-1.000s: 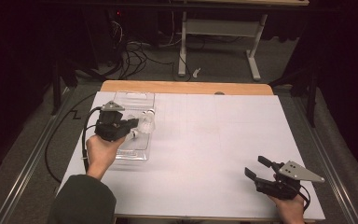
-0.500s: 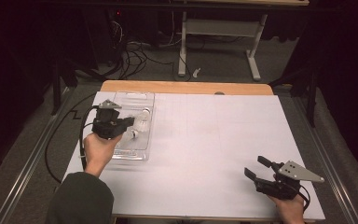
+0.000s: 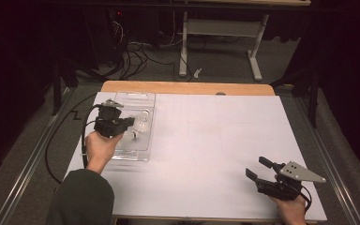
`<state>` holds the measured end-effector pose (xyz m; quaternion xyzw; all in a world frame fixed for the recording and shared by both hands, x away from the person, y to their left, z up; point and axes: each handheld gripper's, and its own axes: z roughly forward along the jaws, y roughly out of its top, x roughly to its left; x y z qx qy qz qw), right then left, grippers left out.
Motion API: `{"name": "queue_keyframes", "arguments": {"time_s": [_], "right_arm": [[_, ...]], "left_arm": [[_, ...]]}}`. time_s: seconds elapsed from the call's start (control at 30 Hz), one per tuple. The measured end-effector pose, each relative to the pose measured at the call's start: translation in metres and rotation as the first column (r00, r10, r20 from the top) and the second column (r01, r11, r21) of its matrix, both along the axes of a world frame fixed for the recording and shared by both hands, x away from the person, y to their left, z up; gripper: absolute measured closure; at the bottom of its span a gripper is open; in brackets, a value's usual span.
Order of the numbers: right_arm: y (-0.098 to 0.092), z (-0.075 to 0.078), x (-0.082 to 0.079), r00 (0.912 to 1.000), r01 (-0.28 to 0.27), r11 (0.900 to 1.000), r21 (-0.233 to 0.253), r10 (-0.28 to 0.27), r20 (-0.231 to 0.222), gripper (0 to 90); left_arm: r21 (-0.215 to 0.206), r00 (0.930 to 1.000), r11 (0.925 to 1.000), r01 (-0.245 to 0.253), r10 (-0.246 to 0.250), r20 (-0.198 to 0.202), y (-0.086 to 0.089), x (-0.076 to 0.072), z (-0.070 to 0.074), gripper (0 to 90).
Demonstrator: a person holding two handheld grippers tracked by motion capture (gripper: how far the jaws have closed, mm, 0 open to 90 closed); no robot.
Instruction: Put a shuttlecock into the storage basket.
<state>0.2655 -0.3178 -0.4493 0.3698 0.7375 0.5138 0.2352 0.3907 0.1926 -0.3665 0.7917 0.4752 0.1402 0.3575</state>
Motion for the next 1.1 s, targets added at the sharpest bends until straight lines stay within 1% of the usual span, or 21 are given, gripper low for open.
{"name": "queue_keyframes", "arguments": {"time_s": [0.1,0.17,0.27,0.43,0.83,0.87,0.93,1.0,1.1], "right_arm": [[0.000,0.000,0.000,1.0000,-0.001,1.000,0.000,0.001,0.002,29.8],[0.000,0.000,0.000,1.0000,0.000,1.000,-0.001,0.000,0.001,29.8],[0.000,0.000,0.000,1.0000,0.000,1.000,0.000,0.000,0.000,29.8],[0.000,0.000,0.000,1.0000,0.000,1.000,-0.001,0.000,0.001,29.8],[0.000,0.000,0.000,1.0000,-0.001,1.000,0.000,0.001,0.003,29.8],[0.000,0.000,0.000,1.0000,-0.001,1.000,0.000,0.001,0.003,29.8],[0.000,0.000,0.000,1.0000,-0.002,1.000,0.000,0.002,0.004,29.8],[0.000,0.000,-0.001,1.0000,-0.001,1.000,0.002,0.001,0.005,29.9],[0.001,0.000,0.000,1.0000,-0.001,1.000,-0.002,0.001,0.004,29.8]], "left_arm": [[0.019,1.0000,0.9998,-0.004,0.005,-0.007,0.000,0.003,-0.002,89.9],[0.024,0.9999,0.9997,-0.009,0.009,-0.012,0.000,0.005,-0.003,89.8],[0.025,0.9996,0.9996,-0.013,0.014,-0.026,0.001,0.008,-0.005,89.8],[0.029,0.9994,0.9995,-0.015,0.016,-0.032,-0.001,0.010,-0.007,89.7],[0.055,0.9988,0.9983,-0.018,0.021,-0.044,-0.003,0.016,-0.013,89.2],[0.059,0.9987,0.9982,-0.015,0.018,-0.047,-0.004,0.016,-0.013,88.3],[0.079,0.9991,0.9968,-0.011,0.015,-0.040,-0.005,0.015,-0.014,77.3],[0.081,0.9992,0.9966,-0.011,0.014,-0.036,-0.005,0.014,-0.014,69.4],[0.077,0.9991,0.9969,-0.017,0.020,-0.037,-0.004,0.013,-0.014,63.0]]}}
